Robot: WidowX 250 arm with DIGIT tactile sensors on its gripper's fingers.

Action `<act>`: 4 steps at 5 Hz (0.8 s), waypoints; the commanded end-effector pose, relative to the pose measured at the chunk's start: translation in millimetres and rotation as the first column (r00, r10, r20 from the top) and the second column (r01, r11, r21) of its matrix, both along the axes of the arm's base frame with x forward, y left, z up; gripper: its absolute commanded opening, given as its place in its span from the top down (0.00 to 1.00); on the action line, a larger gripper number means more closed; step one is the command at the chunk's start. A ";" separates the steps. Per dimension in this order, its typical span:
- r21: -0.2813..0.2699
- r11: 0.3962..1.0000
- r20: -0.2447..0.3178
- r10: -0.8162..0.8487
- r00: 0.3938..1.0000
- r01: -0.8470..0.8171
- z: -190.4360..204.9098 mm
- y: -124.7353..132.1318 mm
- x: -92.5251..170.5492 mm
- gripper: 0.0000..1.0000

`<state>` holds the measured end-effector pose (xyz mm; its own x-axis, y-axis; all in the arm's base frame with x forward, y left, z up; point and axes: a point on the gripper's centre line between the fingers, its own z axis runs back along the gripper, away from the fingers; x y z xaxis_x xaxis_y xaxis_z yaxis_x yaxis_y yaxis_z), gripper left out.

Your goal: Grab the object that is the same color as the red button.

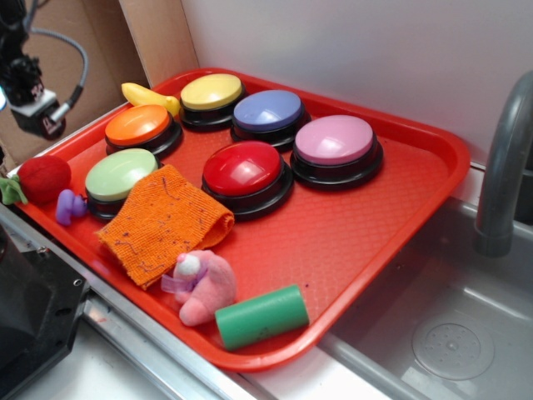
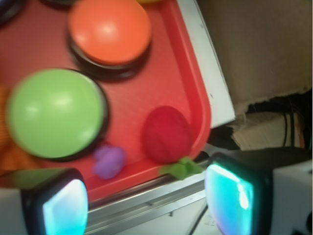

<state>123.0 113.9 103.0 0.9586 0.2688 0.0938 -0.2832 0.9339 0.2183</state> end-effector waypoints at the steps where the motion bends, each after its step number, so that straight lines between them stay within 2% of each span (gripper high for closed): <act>1: 0.001 0.999 -0.035 0.048 0.998 -0.048 -39.7 35.1 -4.1 0.00; 2: -0.054 0.998 -0.014 0.030 0.999 -0.031 -58.9 38.6 -0.1 0.00; 3: -0.026 0.998 -0.027 0.061 0.998 -0.061 -66.8 43.0 -1.8 0.00; 4: -0.040 0.998 -0.030 0.056 0.998 -0.058 -74.5 46.3 -0.8 0.00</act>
<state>129.7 155.0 25.2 0.9392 0.3381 0.0601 -0.3434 0.9212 0.1832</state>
